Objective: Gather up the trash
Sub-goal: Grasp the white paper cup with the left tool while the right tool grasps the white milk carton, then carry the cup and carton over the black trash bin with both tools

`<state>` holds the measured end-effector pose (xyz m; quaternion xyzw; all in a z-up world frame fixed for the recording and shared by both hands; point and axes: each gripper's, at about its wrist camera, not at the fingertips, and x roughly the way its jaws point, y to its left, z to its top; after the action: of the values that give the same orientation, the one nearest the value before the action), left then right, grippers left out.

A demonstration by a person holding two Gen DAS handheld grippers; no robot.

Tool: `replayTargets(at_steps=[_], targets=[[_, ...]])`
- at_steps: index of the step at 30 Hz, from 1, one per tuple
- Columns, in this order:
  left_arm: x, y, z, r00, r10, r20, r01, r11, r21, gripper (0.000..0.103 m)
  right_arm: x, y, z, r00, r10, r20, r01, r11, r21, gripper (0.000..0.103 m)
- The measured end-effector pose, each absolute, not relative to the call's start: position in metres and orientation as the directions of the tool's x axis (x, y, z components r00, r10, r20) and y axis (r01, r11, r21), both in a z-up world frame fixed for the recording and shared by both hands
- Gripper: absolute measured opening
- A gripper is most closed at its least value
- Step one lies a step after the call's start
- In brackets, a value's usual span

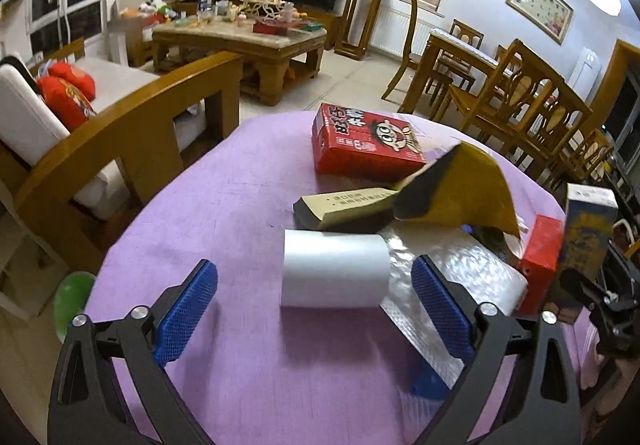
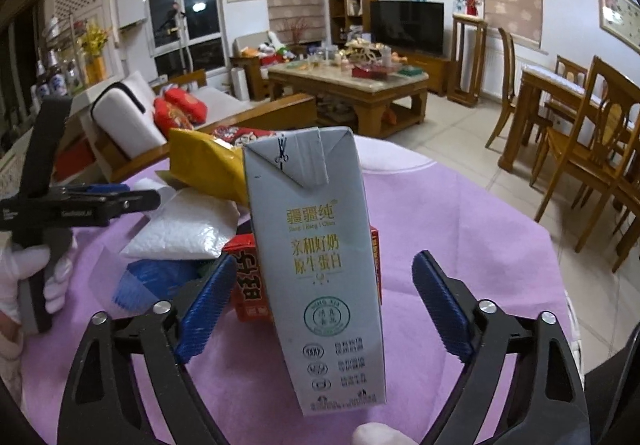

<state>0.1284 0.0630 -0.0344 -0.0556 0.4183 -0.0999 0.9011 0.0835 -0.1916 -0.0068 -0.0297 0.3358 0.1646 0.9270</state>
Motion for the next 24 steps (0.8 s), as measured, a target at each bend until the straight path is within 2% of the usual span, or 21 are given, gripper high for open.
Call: replayTargets(at_steps=[2, 4, 6, 8, 11, 15, 16, 17, 24], targets=[[0.131, 0.065, -0.040, 0.619, -0.235, -0.749, 0.132, 0.972, -0.196, 0.074, 0.089, -0.190, -0.009, 0.708, 0.294, -0.643, -0.333, 0.941, 0.063, 0.070], [0.131, 0.068, -0.042, 0.625, -0.250, -0.740, 0.131, 0.968, -0.216, 0.061, 0.091, -0.195, -0.014, 0.697, 0.305, -0.649, -0.340, 0.937, 0.075, 0.064], [0.130, 0.071, -0.041, 0.628, -0.249, -0.737, 0.120, 0.967, -0.225, 0.054, 0.092, -0.196, -0.014, 0.702, 0.304, -0.644, -0.336, 0.939, 0.077, 0.057], [0.127, 0.075, -0.041, 0.629, -0.261, -0.732, 0.119, 0.963, -0.242, 0.054, 0.090, -0.200, -0.014, 0.705, 0.312, -0.637, -0.335, 0.938, 0.089, 0.043], [0.124, 0.075, -0.037, 0.639, -0.271, -0.720, 0.124, 0.960, -0.251, 0.053, 0.087, -0.202, -0.013, 0.701, 0.325, -0.635, -0.337, 0.935, 0.107, 0.042], [0.115, 0.077, -0.027, 0.660, -0.278, -0.698, 0.133, 0.958, -0.256, 0.043, 0.078, -0.212, -0.010, 0.703, 0.344, -0.622, -0.337, 0.932, 0.134, 0.042], [0.113, 0.077, -0.025, 0.665, -0.283, -0.691, 0.139, 0.956, -0.258, 0.031, 0.075, -0.215, -0.007, 0.706, 0.348, -0.616, -0.337, 0.931, 0.140, 0.042], [0.108, 0.078, -0.021, 0.671, -0.284, -0.685, 0.145, 0.956, -0.254, 0.026, 0.071, -0.216, -0.003, 0.711, 0.355, -0.607, -0.336, 0.930, 0.149, 0.042], [0.084, 0.076, -0.010, 0.690, -0.289, -0.664, 0.167, 0.956, -0.243, 0.015, 0.036, -0.240, 0.015, 0.722, 0.415, -0.554, -0.334, 0.910, 0.246, 0.042]])
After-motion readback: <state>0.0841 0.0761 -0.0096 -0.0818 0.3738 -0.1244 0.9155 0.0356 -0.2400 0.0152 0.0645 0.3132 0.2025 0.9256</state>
